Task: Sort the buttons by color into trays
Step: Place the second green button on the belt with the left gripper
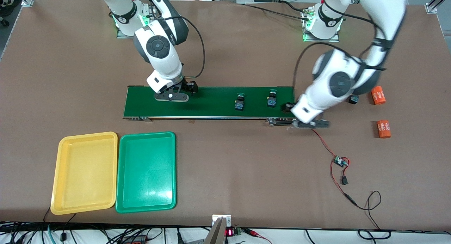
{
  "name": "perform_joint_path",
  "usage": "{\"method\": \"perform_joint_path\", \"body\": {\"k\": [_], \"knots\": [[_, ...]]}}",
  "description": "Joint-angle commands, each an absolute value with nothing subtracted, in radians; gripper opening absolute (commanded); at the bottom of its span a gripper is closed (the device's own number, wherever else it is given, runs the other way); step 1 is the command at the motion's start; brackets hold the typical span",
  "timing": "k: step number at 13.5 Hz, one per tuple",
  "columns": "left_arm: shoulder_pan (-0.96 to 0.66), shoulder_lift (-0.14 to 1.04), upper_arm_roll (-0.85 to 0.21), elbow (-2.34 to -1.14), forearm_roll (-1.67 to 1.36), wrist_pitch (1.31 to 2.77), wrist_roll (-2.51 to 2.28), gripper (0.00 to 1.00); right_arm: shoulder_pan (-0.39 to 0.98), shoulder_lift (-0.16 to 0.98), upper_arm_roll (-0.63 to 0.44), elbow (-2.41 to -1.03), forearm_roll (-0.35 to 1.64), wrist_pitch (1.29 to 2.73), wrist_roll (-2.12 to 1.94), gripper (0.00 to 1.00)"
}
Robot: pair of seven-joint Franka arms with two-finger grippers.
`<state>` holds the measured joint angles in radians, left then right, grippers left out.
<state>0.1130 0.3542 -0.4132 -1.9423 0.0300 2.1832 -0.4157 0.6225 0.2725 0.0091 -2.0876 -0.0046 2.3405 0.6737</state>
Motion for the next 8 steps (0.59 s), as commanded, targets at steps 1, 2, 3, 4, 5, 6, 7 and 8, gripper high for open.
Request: {"method": "perform_joint_path", "body": {"k": [1,2,3,4,5,6,7,8], "knots": [[0.254,0.353,-0.422,-1.96,0.154,2.174,-0.407,1.0,0.64,0.294,0.008,-2.083,-0.003,2.371,0.686,1.0],[0.294,0.363,-0.42,-1.96,0.205,2.174,-0.407,1.0,0.641,0.301,0.008,-2.082,-0.003,2.379,0.687,1.0],[0.343,0.368,-0.42,-1.959,0.242,2.18,-0.403,1.0,0.644,0.302,0.008,-2.083,-0.002,2.388,0.687,1.0],[0.388,0.37,-0.422,-1.957,0.28,2.18,-0.384,1.0,0.647,0.308,0.008,-2.082,-0.002,2.391,0.687,1.0],[0.426,0.374,-0.422,-1.954,0.299,2.181,-0.344,1.0,0.649,0.311,0.008,-2.082,-0.002,2.393,0.687,1.0],[0.463,0.382,-0.422,-1.938,0.301,2.181,-0.281,1.0,0.649,0.311,0.008,-2.082,-0.002,2.393,0.687,1.0],[0.503,0.39,-0.422,-1.931,0.299,2.181,-0.199,1.0,0.649,0.311,0.008,-2.082,-0.002,2.396,0.687,1.0],[0.558,0.402,-0.422,-1.93,0.299,2.183,-0.12,1.0,0.649,0.314,0.008,-2.082,0.002,2.407,0.689,1.0]]}}
